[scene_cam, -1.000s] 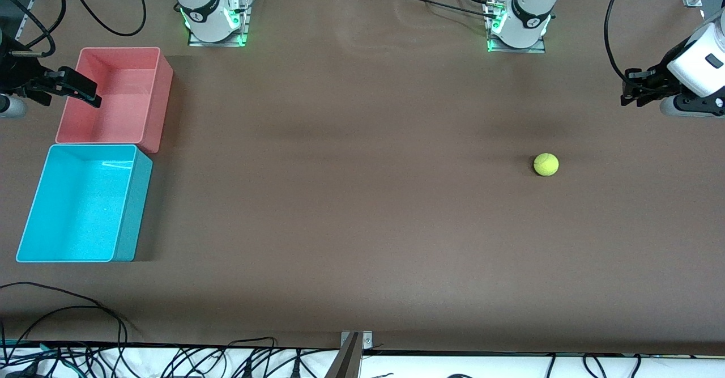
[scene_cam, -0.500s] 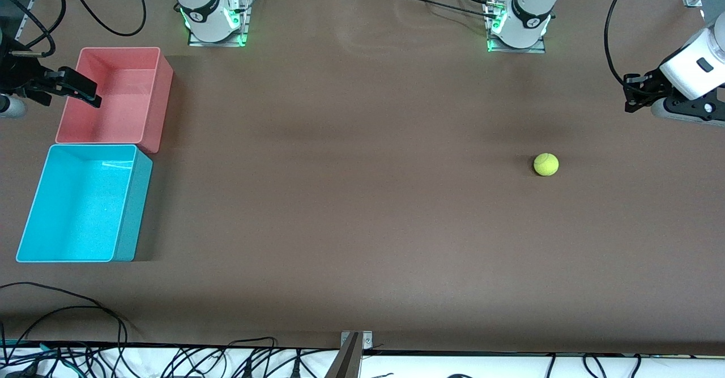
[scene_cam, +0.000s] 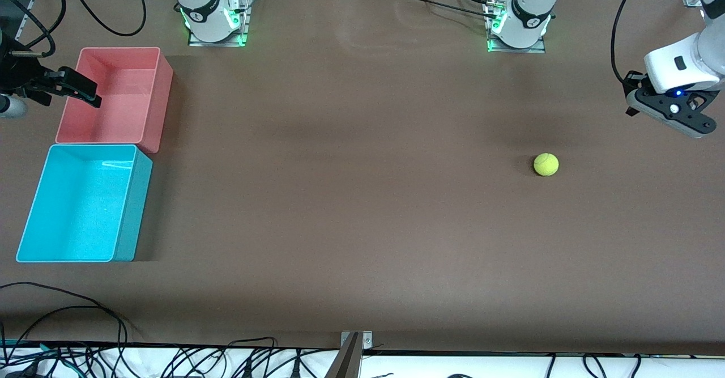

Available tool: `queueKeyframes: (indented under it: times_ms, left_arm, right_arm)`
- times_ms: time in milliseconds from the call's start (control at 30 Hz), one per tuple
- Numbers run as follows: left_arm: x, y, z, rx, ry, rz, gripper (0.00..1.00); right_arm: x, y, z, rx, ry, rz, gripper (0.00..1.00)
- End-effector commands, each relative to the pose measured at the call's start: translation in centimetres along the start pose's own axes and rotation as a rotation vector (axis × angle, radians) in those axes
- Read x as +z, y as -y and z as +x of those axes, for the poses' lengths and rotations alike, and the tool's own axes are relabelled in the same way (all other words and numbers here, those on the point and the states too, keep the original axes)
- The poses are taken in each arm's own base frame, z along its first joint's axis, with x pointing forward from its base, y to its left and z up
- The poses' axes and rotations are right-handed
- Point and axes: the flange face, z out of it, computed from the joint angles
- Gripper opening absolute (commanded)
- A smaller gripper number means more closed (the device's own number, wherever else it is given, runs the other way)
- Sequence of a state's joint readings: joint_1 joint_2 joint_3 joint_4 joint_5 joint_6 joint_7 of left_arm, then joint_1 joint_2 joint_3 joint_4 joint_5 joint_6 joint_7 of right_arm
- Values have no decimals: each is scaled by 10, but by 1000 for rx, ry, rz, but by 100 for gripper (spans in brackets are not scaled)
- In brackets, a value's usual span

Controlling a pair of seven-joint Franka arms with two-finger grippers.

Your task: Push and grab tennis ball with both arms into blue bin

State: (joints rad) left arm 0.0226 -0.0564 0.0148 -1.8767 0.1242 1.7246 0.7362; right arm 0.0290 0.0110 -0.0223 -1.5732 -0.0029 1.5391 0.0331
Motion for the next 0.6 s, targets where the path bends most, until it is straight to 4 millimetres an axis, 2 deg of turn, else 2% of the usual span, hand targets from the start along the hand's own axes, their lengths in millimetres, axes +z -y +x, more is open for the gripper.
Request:
queueKeyframes:
  times_ms: [0,100,333,567]
  left_arm:
    - [29,10,-9,152,-3,55,0]
    - [52,23,-10,199,-11,42,0]
    - [102,29,3,346,2,3,0]
    - [170,36,-2,394,-36,-59,0]
  right_arm:
    - [-3,0,-2,1,-3,19,100]
    - [-2,0,-1,1,-2,19,100]
    - [-2,0,-1,1,-3,19,100]
    - [-2,0,-1,4,-2,19,100]
